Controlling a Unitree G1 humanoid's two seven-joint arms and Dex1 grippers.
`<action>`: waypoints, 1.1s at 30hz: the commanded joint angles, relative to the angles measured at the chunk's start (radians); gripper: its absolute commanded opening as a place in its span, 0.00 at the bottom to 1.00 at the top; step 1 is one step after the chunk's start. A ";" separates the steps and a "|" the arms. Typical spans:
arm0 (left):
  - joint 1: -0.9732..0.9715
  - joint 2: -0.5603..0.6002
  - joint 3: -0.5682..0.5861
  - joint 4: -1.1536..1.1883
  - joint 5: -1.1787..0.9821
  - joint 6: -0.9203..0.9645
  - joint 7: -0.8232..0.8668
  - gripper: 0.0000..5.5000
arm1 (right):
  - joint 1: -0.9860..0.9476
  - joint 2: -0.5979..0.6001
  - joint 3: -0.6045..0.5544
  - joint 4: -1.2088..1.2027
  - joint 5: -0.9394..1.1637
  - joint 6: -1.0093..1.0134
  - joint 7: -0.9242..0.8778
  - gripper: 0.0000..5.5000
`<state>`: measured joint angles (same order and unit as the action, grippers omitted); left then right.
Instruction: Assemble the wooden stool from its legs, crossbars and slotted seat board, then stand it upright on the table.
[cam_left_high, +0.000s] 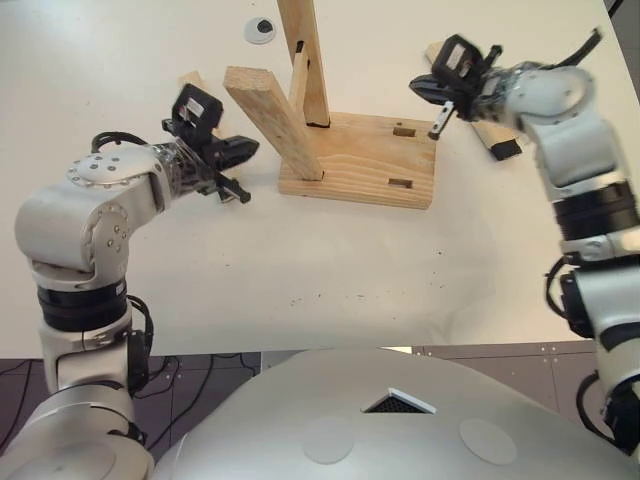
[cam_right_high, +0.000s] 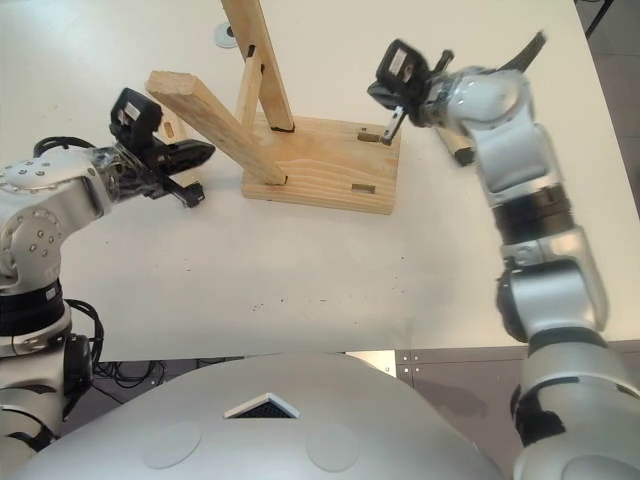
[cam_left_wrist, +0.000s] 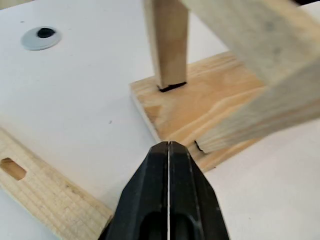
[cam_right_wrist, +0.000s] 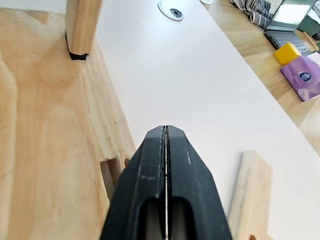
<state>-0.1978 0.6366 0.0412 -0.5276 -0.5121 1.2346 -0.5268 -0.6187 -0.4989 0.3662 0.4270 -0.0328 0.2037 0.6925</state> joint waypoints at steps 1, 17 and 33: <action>0.047 0.028 -0.055 -0.064 -0.028 0.069 -0.002 0.00 | -0.076 0.108 0.003 0.308 -0.086 -0.164 -0.129 0.00; -0.064 -0.370 -0.026 0.369 0.177 -0.098 0.382 0.00 | 0.089 0.078 0.119 0.160 -0.175 -0.133 0.218 0.00; -0.235 -0.479 -0.012 0.619 0.218 -0.261 0.361 0.00 | 0.240 0.123 0.109 -0.257 -0.136 0.133 0.191 0.00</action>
<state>-0.3631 0.2023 0.0525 0.0336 -0.2882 1.0159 -0.1465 -0.4017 -0.4003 0.4528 0.1839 -0.1827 0.3116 0.8679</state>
